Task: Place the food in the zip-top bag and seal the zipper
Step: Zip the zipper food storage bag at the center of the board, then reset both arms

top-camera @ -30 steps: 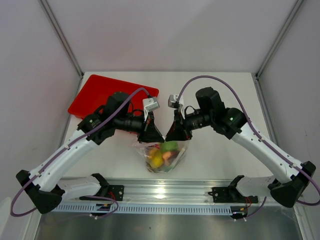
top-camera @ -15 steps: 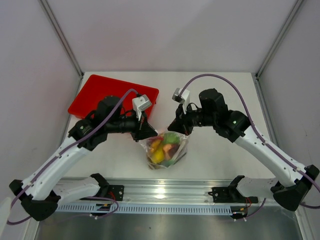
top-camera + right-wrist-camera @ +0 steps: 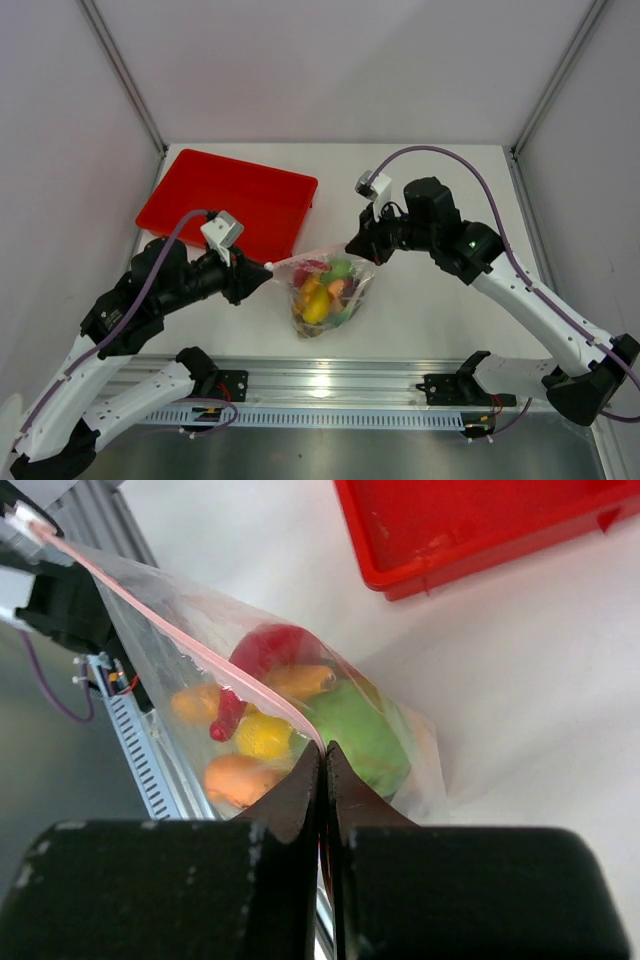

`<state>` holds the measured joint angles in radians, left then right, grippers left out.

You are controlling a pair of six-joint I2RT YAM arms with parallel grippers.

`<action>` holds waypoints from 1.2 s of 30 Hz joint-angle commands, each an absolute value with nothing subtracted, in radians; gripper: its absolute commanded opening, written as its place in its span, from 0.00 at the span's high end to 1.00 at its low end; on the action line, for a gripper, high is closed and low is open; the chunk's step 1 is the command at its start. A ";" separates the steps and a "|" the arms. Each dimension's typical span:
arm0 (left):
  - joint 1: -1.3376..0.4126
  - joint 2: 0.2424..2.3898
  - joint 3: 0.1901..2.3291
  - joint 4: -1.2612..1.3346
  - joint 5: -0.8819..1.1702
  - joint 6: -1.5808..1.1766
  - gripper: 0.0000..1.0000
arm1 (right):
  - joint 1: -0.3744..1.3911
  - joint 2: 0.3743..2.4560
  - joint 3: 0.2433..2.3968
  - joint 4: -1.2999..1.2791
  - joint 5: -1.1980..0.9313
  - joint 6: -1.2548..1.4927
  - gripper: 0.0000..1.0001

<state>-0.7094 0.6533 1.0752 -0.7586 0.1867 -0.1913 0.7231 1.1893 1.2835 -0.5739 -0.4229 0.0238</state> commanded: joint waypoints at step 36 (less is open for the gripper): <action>-0.706 0.572 0.799 -0.454 0.291 -0.434 0.00 | 0.166 1.753 1.493 -0.518 0.189 0.143 0.94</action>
<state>-0.7082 0.5926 0.8303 -0.5495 0.2176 -0.3695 0.2104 1.7058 1.4227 -0.5667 0.0853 0.1528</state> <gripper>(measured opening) 0.994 0.038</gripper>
